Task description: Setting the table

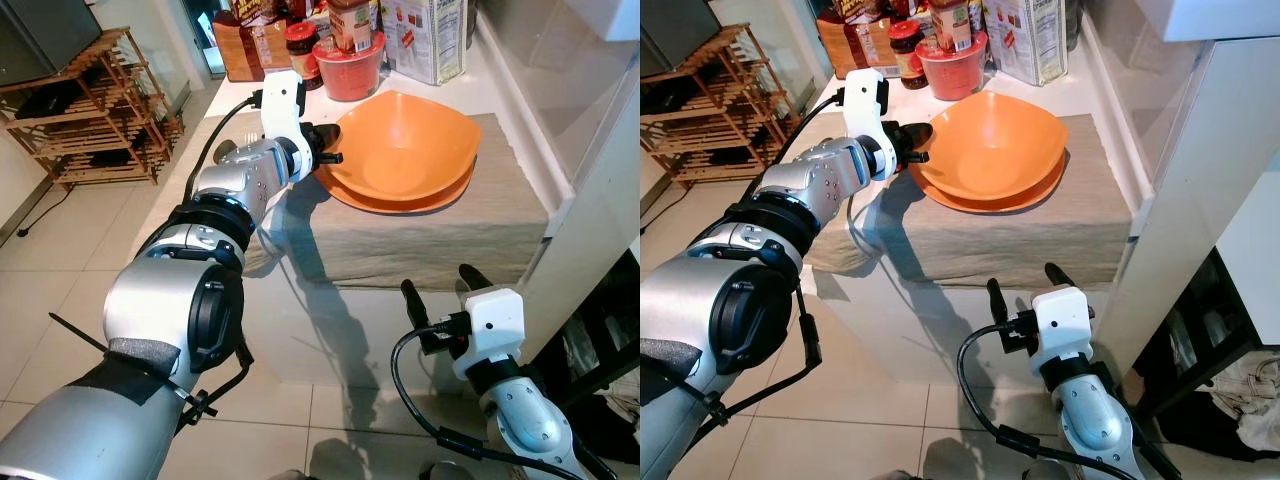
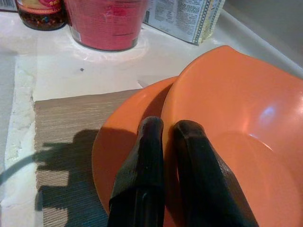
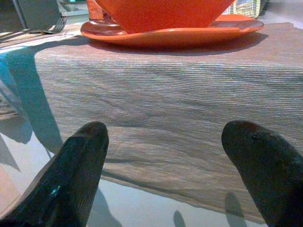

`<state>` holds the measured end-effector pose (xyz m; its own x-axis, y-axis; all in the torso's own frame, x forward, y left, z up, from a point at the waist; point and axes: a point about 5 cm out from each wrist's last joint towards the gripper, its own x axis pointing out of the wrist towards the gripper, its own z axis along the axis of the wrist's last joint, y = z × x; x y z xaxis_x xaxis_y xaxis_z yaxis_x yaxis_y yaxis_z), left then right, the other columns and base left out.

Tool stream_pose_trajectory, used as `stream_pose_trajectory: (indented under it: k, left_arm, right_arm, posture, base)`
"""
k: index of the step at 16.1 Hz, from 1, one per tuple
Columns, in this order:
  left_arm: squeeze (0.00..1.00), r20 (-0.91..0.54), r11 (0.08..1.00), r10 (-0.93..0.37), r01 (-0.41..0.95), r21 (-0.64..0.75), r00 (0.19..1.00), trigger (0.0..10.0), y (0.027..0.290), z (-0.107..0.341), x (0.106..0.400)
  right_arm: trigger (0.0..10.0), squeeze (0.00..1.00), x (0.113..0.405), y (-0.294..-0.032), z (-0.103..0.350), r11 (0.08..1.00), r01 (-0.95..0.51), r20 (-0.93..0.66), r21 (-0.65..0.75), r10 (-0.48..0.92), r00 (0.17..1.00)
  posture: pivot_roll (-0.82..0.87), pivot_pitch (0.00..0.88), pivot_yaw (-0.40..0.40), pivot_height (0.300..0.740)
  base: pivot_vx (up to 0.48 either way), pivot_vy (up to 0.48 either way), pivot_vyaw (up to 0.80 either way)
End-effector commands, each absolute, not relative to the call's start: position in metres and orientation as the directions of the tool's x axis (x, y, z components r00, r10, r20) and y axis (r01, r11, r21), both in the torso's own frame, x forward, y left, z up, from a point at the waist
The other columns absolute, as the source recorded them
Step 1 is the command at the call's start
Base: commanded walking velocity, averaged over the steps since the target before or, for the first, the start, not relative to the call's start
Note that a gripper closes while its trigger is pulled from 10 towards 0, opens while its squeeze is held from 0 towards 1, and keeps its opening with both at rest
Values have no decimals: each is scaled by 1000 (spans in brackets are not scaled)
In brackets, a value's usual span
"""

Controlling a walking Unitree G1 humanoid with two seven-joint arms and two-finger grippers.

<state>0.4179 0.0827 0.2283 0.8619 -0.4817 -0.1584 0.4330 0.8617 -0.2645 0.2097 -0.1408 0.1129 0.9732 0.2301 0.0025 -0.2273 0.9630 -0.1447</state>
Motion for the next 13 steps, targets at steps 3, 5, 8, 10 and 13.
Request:
stream_pose_trajectory:
  k: [3, 5, 8, 10, 13]
  left_arm:
    - [59, -218, 905, -414, 372, -207, 884, 10000, 93, 219, 419]
    - [1000, -195, 906, -410, 373, -199, 891, 10000, 94, 225, 420]
    - [1000, -163, 902, -420, 389, -188, 893, 10000, 92, 235, 421]
    - [1000, -159, 899, -424, 394, -189, 891, 10000, 91, 237, 421]
    - [1000, -135, 896, -428, 400, -194, 894, 10000, 91, 245, 423]
  right_arm:
    - [10000, 0, 210, -138, 111, 961, -239, -11, -137, 240, 971]
    - [10000, 0, 210, -138, 111, 962, -238, -12, -137, 239, 971]
    - [10000, 0, 210, -138, 110, 962, -237, -14, -136, 237, 971]
    - [10000, 0, 210, -138, 110, 962, -238, -17, -136, 238, 971]
    - [10000, 0, 210, -138, 109, 962, -238, -19, -135, 238, 971]
  posture:
    - [-190, 65, 198, 740]
    - [-191, 68, 201, 740]
    - [-191, 68, 200, 740]
    - [-190, 70, 200, 740]
    - [-190, 70, 200, 740]
  base:
    - [0, 0, 0]
    - [0, 0, 0]
    - [0, 0, 0]
    - [0, 0, 0]
    - [0, 0, 0]
